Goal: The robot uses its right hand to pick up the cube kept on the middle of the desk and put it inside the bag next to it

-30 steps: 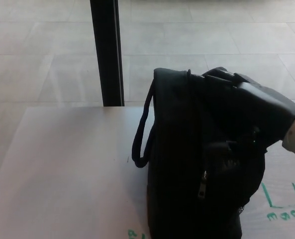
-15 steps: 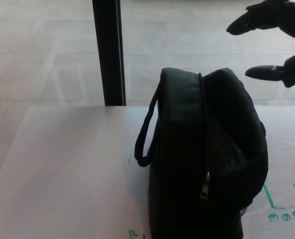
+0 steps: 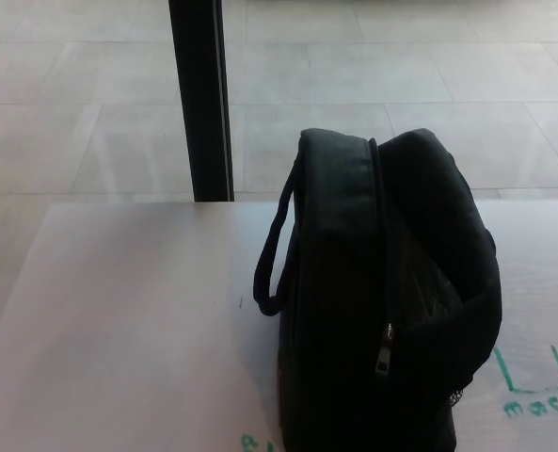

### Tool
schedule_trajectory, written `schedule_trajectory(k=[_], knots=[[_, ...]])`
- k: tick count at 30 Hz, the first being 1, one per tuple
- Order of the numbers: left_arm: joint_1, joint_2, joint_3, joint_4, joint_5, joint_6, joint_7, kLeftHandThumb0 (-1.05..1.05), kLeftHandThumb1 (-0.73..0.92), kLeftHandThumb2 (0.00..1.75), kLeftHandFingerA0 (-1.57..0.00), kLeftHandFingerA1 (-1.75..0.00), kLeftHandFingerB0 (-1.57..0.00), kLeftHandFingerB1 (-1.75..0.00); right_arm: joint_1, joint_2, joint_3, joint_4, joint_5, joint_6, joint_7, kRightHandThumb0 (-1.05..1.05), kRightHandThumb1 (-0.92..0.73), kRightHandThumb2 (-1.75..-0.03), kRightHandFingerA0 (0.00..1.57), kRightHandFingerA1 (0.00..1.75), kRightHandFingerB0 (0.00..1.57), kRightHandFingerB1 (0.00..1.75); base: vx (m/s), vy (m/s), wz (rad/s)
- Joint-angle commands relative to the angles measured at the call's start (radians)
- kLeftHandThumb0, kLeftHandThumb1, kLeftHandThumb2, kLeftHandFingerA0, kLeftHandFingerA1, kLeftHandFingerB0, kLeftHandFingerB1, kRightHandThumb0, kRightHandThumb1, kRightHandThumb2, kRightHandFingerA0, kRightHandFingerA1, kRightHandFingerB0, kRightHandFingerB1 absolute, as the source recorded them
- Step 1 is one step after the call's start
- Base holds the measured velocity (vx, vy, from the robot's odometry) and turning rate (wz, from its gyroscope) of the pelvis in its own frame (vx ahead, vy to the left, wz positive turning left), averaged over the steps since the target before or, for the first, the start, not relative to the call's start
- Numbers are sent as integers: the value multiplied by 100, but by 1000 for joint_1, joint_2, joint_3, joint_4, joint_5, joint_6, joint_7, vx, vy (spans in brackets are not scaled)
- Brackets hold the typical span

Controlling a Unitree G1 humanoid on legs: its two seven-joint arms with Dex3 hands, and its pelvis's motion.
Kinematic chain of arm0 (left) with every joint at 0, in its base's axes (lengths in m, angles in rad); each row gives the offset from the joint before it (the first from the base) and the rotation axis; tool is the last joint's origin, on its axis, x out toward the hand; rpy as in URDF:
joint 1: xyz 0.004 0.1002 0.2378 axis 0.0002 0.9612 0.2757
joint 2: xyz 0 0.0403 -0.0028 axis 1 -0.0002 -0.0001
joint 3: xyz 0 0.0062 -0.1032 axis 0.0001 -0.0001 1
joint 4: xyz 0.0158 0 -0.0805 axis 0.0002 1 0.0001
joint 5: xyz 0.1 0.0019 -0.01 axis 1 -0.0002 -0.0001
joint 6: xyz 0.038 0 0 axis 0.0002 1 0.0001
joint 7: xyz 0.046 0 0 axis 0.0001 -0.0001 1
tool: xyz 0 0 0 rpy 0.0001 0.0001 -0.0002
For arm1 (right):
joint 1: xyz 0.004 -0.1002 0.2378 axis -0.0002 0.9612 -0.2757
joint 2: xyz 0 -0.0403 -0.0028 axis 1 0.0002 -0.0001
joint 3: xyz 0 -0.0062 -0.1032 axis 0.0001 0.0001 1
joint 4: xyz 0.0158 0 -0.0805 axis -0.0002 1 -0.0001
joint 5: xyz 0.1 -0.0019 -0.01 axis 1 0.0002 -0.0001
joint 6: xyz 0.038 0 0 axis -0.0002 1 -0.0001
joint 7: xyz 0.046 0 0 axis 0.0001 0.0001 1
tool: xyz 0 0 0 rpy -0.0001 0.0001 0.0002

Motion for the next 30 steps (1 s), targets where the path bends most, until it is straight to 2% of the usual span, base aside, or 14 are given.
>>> schedule_trajectory(k=[1,5,6,8,9,11,12,16,22,23,26,27,28,30], knots=[[17,8,4,9,-1,-2,-2,-41,40,100,-3,-53,0,-50,454,136,-499,-61,97,59,-93,-53,-63,-59,41,52,34,34,0,0,0],[23,12,5,13,0,1,-3,-40,42,101,-3,-53,0,-50,587,226,-636,76,105,42,-197,-63,-49,-84,26,60,18,45,0,0,0],[28,14,0,4,5,1,-3,-70,65,59,-17,-52,-11,-37,638,262,-671,120,110,12,-237,-68,-50,-88,25,67,18,52,0,0,0],[38,14,0,-2,6,1,-2,-70,65,59,-17,-52,-11,-37,661,275,-679,137,115,-5,-250,-68,-50,-88,25,67,18,52,0,0,0],[39,14,-3,4,9,-15,-8,-41,41,101,-3,-53,0,-50,718,314,-700,137,107,9,-270,-70,-66,-60,20,77,21,51,0,0,0],[36,8,8,3,-4,-2,-3,-41,40,99,-3,-53,0,-50,761,345,-712,156,104,-4,-296,-73,-66,-60,19,81,20,56,0,0,0],[32,5,10,3,-6,10,6,-41,39,99,-3,-53,0,-50,779,366,-725,181,109,0,-315,-72,-51,-88,23,71,17,58,0,0,0],[45,8,2,-2,7,1,13,-41,41,100,-2,-52,0,-50,820,434,-765,231,134,-40,-373,-68,-65,-59,12,81,16,57,0,0,0],[47,8,7,12,5,-16,8,-41,41,100,-3,-52,0,-50,844,449,-792,350,87,-124,-529,-70,-67,-60,13,87,14,56,0,0,0],[48,12,6,8,10,-12,16,-74,52,84,-15,-54,-8,-45,831,430,-805,417,90,-136,-565,-70,-68,-59,13,80,11,55,0,0,0],[53,18,-2,-5,22,-11,25,-71,67,59,-20,-51,-13,-36,818,416,-834,486,105,-101,-601,-68,-70,-63,4,76,10,59,0,0,0],[52,20,-10,-1,32,-22,23,-72,56,85,-15,-54,-9,-45,817,413,-836,504,109,-101,-604,-69,-69,-61,8,77,10,58,0,0,0],[51,23,-15,5,39,-33,21,-69,69,59,-20,-51,-12,-37,814,410,-840,542,123,-118,-604,-70,-68,-60,9,77,10,56,0,0,0],[45,26,-15,35,45,-54,18,-70,68,59,-20,-51,-12,-37,809,406,-838,562,129,-130,-606,-66,-54,-83,13,67,11,57,0,0,0]])
